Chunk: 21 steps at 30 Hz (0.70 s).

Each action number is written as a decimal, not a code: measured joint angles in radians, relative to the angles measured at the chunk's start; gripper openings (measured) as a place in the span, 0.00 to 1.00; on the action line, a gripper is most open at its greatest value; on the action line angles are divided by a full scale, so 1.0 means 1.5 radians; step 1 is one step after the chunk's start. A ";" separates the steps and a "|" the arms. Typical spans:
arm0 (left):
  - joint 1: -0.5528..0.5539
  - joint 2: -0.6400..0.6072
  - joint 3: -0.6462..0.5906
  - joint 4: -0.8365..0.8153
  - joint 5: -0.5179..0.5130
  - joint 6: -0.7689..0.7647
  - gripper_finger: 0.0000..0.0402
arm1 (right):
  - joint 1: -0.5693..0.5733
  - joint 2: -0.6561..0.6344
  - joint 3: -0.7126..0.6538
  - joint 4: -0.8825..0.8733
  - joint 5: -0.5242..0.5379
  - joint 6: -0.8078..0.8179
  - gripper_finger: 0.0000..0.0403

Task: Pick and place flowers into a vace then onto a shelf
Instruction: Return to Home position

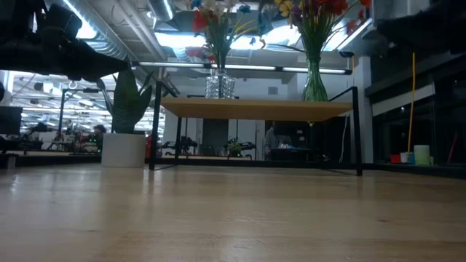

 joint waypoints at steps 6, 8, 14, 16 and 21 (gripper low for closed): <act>0.000 0.000 0.000 0.000 0.000 0.000 0.02 | 0.000 -0.111 -0.048 -0.032 -0.001 0.000 0.01; 0.000 0.000 0.000 0.000 0.000 0.000 0.03 | 0.000 -0.139 -0.054 -0.045 -0.008 -0.002 0.01; 0.000 0.000 0.000 0.000 0.000 0.000 0.02 | 0.000 -0.189 -0.093 -0.008 -0.011 -0.007 0.01; 0.000 0.000 0.000 0.000 0.000 0.006 0.02 | 0.000 -0.195 -0.099 -0.006 -0.011 -0.010 0.01; 0.000 0.000 0.000 0.001 -0.002 0.009 0.03 | -0.001 -0.194 -0.099 -0.017 -0.021 0.001 0.01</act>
